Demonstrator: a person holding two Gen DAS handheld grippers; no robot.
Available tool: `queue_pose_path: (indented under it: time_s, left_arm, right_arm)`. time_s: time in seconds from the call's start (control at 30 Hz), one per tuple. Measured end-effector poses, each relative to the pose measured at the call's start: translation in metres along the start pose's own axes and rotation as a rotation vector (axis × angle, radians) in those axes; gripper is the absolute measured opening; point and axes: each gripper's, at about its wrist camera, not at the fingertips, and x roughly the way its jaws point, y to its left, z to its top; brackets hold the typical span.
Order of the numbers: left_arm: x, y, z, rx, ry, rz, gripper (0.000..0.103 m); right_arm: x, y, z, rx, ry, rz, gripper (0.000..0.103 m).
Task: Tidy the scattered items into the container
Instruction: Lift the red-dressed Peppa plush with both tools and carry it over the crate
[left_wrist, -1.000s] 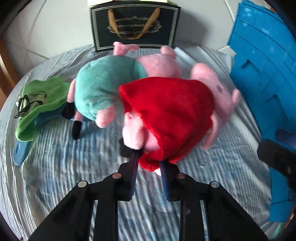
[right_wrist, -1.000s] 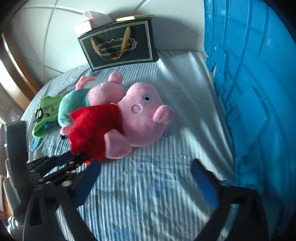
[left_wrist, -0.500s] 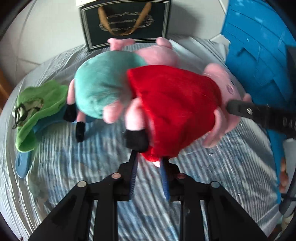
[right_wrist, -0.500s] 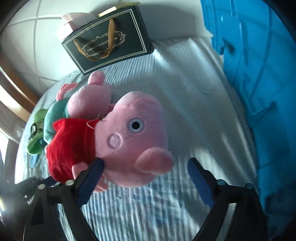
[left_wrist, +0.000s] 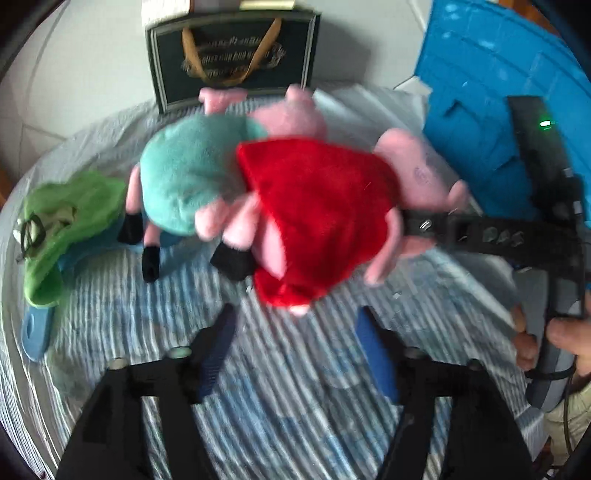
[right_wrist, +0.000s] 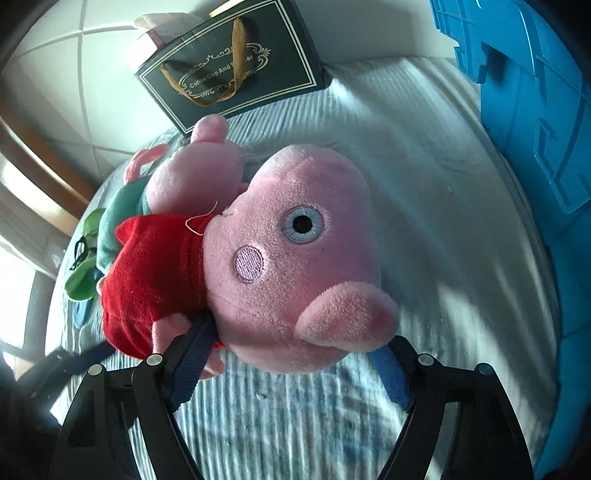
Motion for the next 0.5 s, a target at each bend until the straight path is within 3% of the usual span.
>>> queue_pose_path:
  time_s: [0.13,0.37,0.43,0.5]
  left_arm:
    - [0.024,-0.008,0.011,0.045,-0.025,0.089,0.08]
    - [0.052,-0.01,0.015,0.039,-0.051,0.088,0.08]
    - [0.055,-0.008,0.018,0.03,-0.071,0.091,0.077]
    - [0.055,-0.008,0.018,0.034,-0.089,0.088,0.073]
  right_arm:
    - [0.001,0.008,-0.006,-0.04,0.013,-0.019,0.079]
    - [0.009,-0.001,0.005,-0.024,-0.061,-0.001,0.089]
    - [0.014,-0.002,0.007,-0.018,-0.062,0.038,0.077]
    - [0.011,0.005,0.007,-0.044,-0.079,0.018,0.072]
